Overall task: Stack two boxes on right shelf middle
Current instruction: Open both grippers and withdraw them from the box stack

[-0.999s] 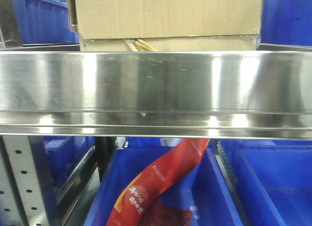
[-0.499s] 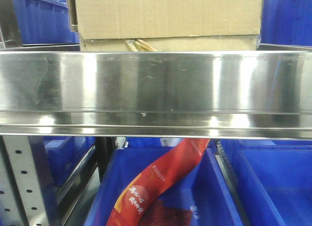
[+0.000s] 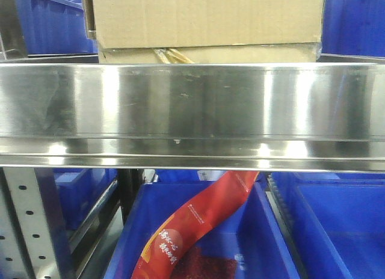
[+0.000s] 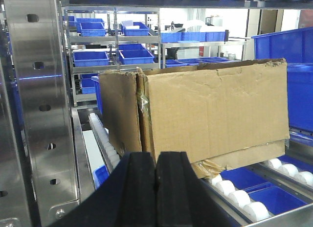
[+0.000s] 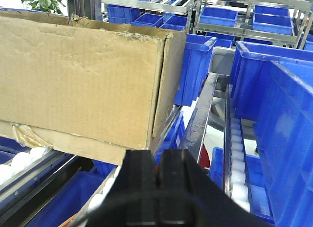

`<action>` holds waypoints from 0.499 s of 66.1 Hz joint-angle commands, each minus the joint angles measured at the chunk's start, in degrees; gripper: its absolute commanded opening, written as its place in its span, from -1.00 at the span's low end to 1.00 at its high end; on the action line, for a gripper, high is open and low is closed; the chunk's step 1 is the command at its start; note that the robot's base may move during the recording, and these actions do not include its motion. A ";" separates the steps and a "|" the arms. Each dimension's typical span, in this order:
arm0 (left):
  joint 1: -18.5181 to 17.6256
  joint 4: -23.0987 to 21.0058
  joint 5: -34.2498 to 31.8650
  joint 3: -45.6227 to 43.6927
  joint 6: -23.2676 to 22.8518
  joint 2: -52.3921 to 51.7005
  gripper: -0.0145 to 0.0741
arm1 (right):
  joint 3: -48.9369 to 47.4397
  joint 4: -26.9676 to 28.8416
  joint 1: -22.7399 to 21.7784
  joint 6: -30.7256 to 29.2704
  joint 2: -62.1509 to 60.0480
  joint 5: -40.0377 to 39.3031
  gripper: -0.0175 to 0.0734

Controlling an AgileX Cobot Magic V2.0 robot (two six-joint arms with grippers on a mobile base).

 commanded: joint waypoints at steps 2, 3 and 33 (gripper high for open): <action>-0.32 -0.61 -1.07 0.04 0.12 -0.34 -0.92 | 0.24 -0.53 -0.01 -0.11 -0.26 -1.79 -0.97; -0.32 -1.40 -1.07 0.04 0.12 -0.34 -0.92 | 0.24 -0.53 -0.01 -0.11 -0.26 -1.79 -0.97; 20.42 -7.63 0.45 16.49 8.18 -15.20 -0.92 | 0.24 -0.53 -0.01 -0.11 -0.26 -1.79 -0.97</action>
